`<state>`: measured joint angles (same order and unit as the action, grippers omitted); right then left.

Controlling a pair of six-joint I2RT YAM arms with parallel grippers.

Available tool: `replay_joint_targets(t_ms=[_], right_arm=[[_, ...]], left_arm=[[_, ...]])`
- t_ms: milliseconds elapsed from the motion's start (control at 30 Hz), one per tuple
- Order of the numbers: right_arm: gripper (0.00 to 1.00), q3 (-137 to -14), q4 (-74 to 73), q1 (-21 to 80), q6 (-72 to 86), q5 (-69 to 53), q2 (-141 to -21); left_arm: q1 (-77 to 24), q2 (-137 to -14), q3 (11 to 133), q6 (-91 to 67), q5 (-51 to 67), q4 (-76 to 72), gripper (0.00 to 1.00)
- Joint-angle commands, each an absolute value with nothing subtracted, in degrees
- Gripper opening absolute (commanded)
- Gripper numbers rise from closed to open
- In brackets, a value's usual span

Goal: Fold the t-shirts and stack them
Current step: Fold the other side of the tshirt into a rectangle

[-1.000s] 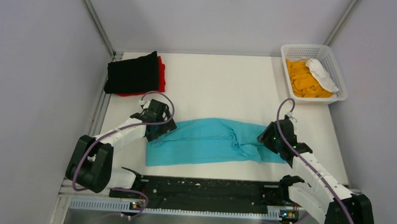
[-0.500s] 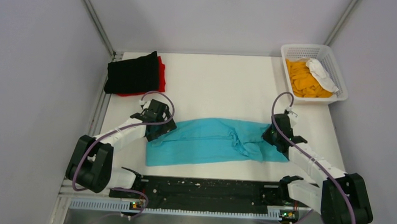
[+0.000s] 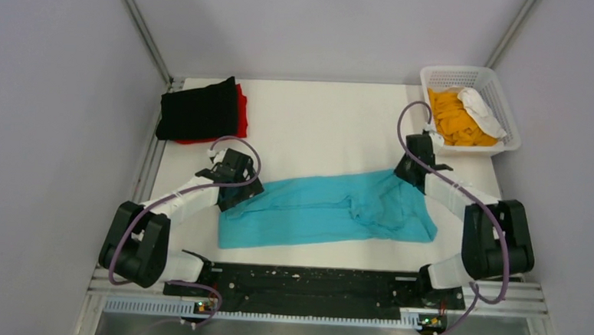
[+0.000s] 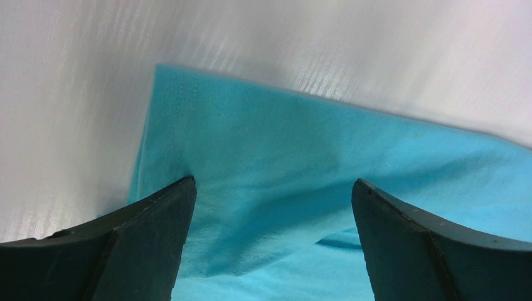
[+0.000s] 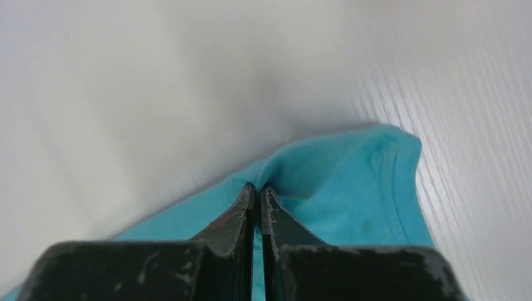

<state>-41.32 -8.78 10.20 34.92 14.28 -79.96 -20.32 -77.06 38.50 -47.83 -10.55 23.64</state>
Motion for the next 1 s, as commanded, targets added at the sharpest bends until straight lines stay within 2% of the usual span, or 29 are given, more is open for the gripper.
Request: replay_joint_targets(t_ms=[0, 33, 67, 133, 167, 300, 533, 700, 800, 967], right_arm=[[0.04, -49.7, -6.4, 8.5, 28.9, 18.1, -87.6], [0.09, -50.7, -6.3, 8.4, 28.2, 18.2, -88.8], [0.20, -51.8, -6.8, 8.4, 27.7, 18.1, -89.9], [0.49, -53.5, -8.5, 8.4, 27.7, 18.8, -91.1], [0.58, -54.0, -9.1, 8.4, 27.6, 19.5, -91.1], [0.71, -54.1, -14.2, 8.4, 29.5, 24.5, -87.4], [0.72, -40.3, -17.5, 8.4, 30.7, 14.5, -68.8], [0.64, -30.1, -19.8, 8.4, 34.6, 6.0, -55.7], [0.56, -27.6, -22.2, 8.4, 35.9, 2.4, -52.6], [0.48, -26.3, -22.8, 8.4, 36.0, 0.2, -54.9]], left_arm=[[-20.1, -77.5, 38.4, -47.6, -12.8, 24.7, 0.99], [-20.1, -77.5, 38.3, -47.6, -12.9, 24.7, 0.99], [-20.1, -77.3, 38.3, -47.6, -13.1, 24.8, 0.99], [-20.1, -77.0, 38.5, -47.8, -13.1, 25.2, 0.99], [-20.1, -76.9, 38.5, -47.9, -13.2, 25.2, 0.99], [-20.1, -76.2, 38.3, -48.2, -13.5, 25.7, 0.99], [-20.1, -75.7, 38.4, -48.5, -12.3, 25.1, 0.99], [-20.1, -75.1, 37.8, -48.6, -11.7, 24.2, 0.99], [-20.1, -75.2, 37.5, -48.5, -10.8, 23.3, 0.99], [-20.2, -76.8, 37.7, -48.5, -9.6, 22.4, 0.99]])
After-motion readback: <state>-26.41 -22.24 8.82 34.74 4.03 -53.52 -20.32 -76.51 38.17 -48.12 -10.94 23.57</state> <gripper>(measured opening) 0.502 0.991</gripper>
